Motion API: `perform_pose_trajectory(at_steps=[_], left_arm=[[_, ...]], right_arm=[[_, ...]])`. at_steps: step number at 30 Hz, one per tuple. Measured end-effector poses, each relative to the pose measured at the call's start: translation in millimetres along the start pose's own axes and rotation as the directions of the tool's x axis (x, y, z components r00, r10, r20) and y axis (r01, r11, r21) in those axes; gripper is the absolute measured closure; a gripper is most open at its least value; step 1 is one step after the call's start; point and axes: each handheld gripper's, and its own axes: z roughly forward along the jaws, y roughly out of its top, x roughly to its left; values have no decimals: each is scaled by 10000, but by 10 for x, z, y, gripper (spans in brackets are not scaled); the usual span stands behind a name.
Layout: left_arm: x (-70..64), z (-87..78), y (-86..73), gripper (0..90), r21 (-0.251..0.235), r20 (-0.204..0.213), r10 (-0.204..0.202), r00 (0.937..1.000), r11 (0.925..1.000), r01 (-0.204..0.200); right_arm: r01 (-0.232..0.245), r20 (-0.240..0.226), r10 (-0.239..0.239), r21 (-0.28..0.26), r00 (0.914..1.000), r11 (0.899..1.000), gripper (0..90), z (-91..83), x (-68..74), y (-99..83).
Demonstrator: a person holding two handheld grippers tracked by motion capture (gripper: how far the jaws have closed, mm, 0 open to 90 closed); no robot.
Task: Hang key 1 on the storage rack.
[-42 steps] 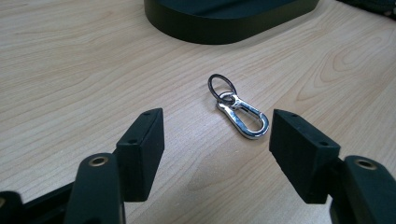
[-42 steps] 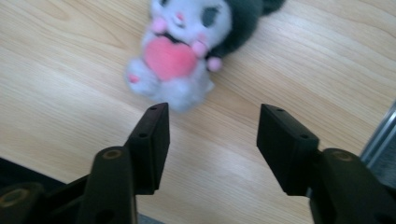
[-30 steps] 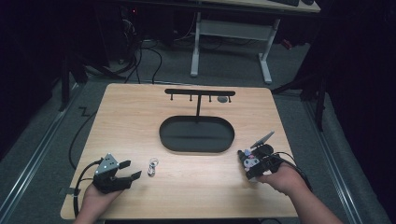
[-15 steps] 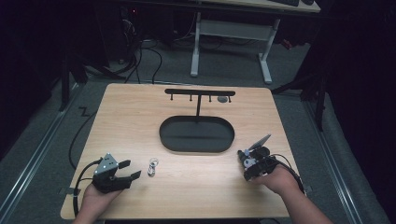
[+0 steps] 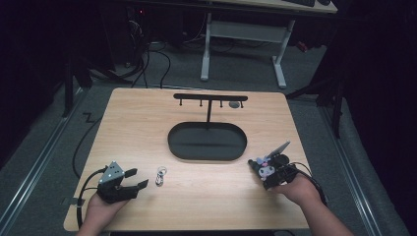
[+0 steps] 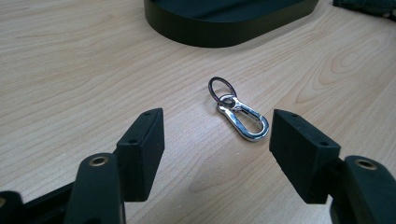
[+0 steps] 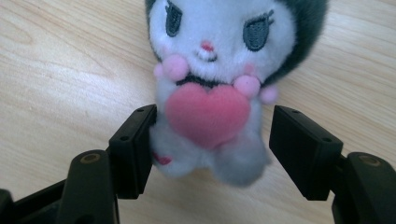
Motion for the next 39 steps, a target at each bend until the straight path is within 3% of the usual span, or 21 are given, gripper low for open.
perform_pose_trajectory(at_steps=[7,12,16,23,26,39], left_arm=[[13,-8,-7,361,-33,-25,-73,10000,10000,72],[21,-15,-13,362,-1,-27,-61,10000,10000,61],[17,-11,-16,362,9,-9,-80,10000,10000,80],[3,-7,-14,363,4,19,-49,10000,10000,49],[1,-3,-14,363,37,23,-36,10000,10000,36],[-2,0,-11,363,10,40,-2,10000,10000,2]], right_arm=[[110,89,-109,-75,9999,9999,447,110,34,63],[444,332,-441,-106,9985,9990,494,51,57,92],[829,253,-821,-317,9963,9961,515,-185,103,133],[1173,6,-1173,-421,9931,9922,515,-450,156,147],[1599,-64,-1603,-401,9871,9863,516,-611,171,175],[1612,-241,-1632,-687,9863,9845,515,-1095,268,337]])
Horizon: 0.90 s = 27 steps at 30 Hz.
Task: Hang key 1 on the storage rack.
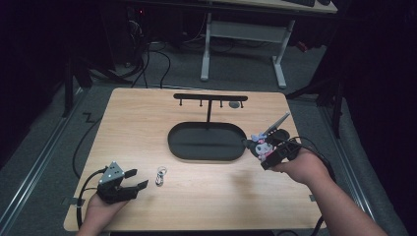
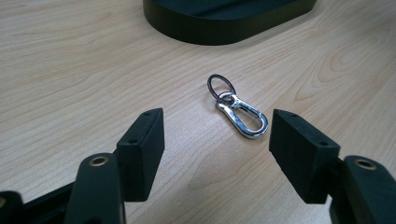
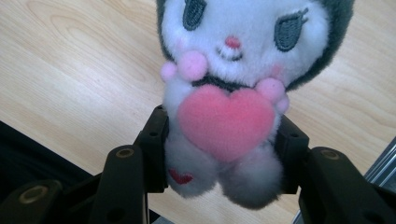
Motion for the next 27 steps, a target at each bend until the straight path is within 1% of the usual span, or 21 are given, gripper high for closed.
perform_pose_trajectory(at_steps=[1,4,5,6,8,10,11,13,15,16,17,24,25,27], left_arm=[[0,0,1,363,2,-4,22,10000,10000,-22],[0,-1,2,363,-4,9,23,10000,10000,-23],[1,-3,3,362,-1,20,32,10000,10000,-32],[1,-3,3,362,-1,24,31,10000,10000,-31],[2,-2,2,362,1,42,13,10000,10000,-13],[2,-3,2,362,-9,46,14,10000,10000,-14],[2,-4,2,362,-9,45,18,10000,10000,-18],[3,-5,2,362,-10,40,24,10000,10000,-24],[2,-8,2,362,-17,31,25,10000,10000,-25],[2,-9,2,362,-16,31,30,10000,10000,-30],[2,-11,3,362,8,34,34,10000,10000,-34],[2,-9,1,362,-3,25,60,10000,10000,-60],[3,-10,1,362,7,28,66,10000,10000,-66],[5,-11,1,362,-8,27,60,10000,10000,-60]], right_arm=[[65,-1,-65,-33,10000,10000,514,-21,-6,22],[55,17,-55,-60,10000,10000,513,-66,-8,88],[-35,32,36,-20,10000,10000,512,-78,7,111],[113,18,-113,-34,9999,9999,512,-85,8,137],[238,21,-238,-44,9997,9997,512,-98,22,190],[231,-45,-231,-50,9997,9997,512,-114,33,239],[336,-16,-336,-85,9994,9994,513,-122,33,274],[339,-9,-339,-144,9994,9993,513,-149,45,354],[311,-28,-311,-159,9995,9994,513,-158,48,372],[383,-29,-383,-204,9993,9991,513,-172,47,406],[290,-11,-291,-199,9996,9994,513,-184,53,431],[403,113,-400,-269,9991,9988,512,-252,42,591],[294,85,-292,-269,9995,9992,513,-263,48,608],[349,74,-347,-277,9994,9990,512,-280,37,640]])
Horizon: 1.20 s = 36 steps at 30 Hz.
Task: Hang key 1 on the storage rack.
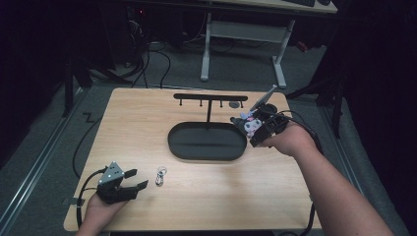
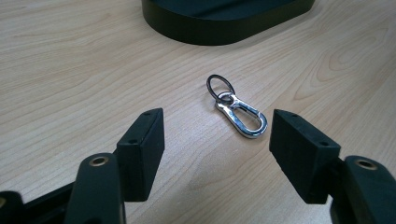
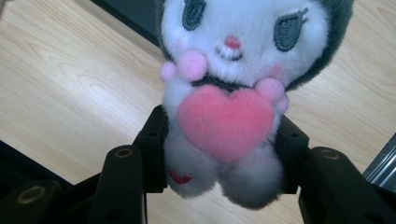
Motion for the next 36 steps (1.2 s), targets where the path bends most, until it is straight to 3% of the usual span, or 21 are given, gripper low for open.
perform_pose_trajectory(at_steps=[22,36], left_arm=[[15,-1,-1,362,22,67,-10,10000,10000,10],[21,0,-2,362,18,50,-25,10000,10000,25]], right_arm=[[-124,340,135,-314,9993,9994,513,-232,-68,357],[-326,476,353,-573,9982,9978,513,-234,-148,445]])
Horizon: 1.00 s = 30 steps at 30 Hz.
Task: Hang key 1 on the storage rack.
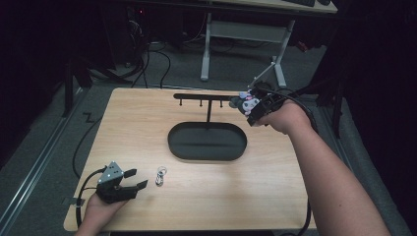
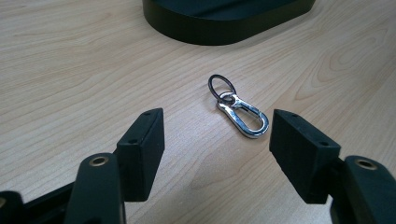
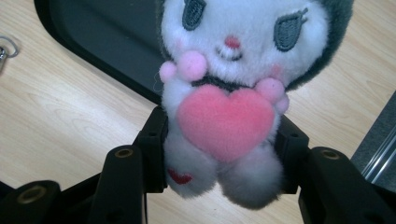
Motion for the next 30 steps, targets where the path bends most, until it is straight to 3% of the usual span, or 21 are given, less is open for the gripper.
perform_pose_trajectory(at_steps=[11,19,26,30], left_arm=[[-7,12,0,362,69,49,59,10000,10000,-60],[-23,24,1,363,125,87,120,9999,9998,-121],[-28,27,0,363,164,73,163,9998,9997,-165],[-28,29,-1,363,191,83,174,9998,9997,-175]], right_arm=[[-364,14,364,0,9993,9993,513,57,-123,-115],[-358,-131,363,313,9993,9989,511,268,-180,-279],[-229,-88,235,682,9997,9974,511,510,-176,-335],[-232,-146,241,607,9996,9979,511,630,-147,-323]])
